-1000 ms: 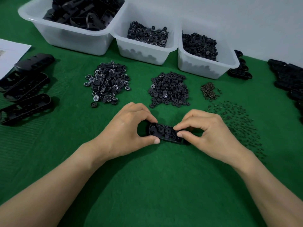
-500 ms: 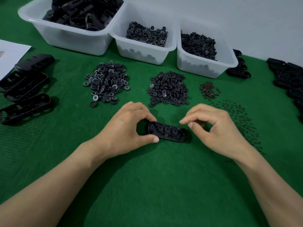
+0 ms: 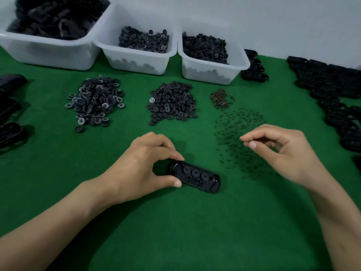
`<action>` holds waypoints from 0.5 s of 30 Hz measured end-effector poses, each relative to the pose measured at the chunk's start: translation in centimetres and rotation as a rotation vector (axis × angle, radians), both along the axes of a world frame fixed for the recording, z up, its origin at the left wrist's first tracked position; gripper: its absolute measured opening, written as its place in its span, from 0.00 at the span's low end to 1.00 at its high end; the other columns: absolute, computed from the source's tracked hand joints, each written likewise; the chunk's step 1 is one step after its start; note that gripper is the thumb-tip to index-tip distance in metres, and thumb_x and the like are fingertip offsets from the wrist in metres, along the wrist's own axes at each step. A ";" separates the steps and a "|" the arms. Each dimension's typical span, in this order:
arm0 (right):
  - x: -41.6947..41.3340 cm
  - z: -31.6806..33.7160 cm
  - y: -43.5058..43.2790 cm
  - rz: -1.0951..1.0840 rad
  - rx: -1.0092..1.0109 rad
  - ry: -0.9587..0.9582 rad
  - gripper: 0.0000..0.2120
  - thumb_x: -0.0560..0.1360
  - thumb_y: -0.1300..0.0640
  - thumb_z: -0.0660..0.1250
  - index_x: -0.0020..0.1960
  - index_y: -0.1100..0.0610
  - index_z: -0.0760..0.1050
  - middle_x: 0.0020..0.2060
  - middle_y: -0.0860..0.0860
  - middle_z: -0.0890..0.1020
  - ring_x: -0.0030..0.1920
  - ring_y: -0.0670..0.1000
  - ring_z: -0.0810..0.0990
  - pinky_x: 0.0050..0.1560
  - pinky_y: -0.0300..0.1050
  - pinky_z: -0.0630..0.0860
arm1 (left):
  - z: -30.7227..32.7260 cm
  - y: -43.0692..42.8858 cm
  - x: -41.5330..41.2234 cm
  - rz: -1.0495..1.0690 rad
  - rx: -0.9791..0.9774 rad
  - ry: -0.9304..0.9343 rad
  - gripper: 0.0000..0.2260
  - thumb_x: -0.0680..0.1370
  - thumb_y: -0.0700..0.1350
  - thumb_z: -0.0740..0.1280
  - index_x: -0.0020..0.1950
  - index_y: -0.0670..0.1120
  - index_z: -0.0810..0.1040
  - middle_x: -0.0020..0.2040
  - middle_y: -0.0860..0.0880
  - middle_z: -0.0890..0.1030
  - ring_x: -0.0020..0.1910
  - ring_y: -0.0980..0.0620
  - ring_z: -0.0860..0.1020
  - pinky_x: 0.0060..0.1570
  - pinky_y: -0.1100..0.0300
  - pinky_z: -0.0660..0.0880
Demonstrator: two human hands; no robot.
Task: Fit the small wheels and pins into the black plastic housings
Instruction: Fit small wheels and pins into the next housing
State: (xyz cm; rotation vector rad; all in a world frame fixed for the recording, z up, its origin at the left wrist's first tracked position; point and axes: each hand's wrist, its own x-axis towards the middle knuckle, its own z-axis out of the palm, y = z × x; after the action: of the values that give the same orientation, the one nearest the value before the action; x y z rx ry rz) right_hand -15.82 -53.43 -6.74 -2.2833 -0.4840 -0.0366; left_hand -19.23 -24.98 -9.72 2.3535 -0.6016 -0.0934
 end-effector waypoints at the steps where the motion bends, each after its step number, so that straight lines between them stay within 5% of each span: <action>1: -0.4 -0.1 -1.0 -0.011 -0.005 0.004 0.08 0.72 0.59 0.67 0.46 0.46 0.79 0.41 0.45 0.82 0.43 0.49 0.81 0.45 0.51 0.77 | 0.1 -0.8 -0.2 -0.030 0.003 0.007 0.21 0.64 0.61 0.69 0.53 0.54 0.80 0.48 0.57 0.75 0.50 0.58 0.71 0.57 0.58 0.66; 7: -2.5 -0.7 -6.1 -0.100 0.050 -0.016 0.07 0.68 0.56 0.68 0.45 0.48 0.79 0.40 0.50 0.82 0.39 0.55 0.80 0.43 0.51 0.78 | 0.0 -6.9 -1.1 -0.126 0.035 0.005 0.21 0.65 0.61 0.70 0.55 0.55 0.79 0.47 0.57 0.73 0.50 0.57 0.69 0.60 0.60 0.59; 15: -4.0 -1.4 -9.0 -0.132 -0.083 0.035 0.06 0.68 0.63 0.72 0.40 0.52 0.81 0.34 0.48 0.80 0.30 0.44 0.73 0.31 0.31 0.69 | -0.3 -12.9 -1.9 -0.001 0.020 -0.018 0.22 0.65 0.63 0.67 0.56 0.57 0.78 0.39 0.60 0.69 0.45 0.60 0.66 0.54 0.66 0.54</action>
State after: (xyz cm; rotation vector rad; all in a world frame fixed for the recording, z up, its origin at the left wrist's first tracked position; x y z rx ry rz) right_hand -19.84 -62.42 -8.17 -2.3905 -0.3209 -0.0434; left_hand -21.13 -37.89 -9.98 2.3755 -0.6127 -0.0789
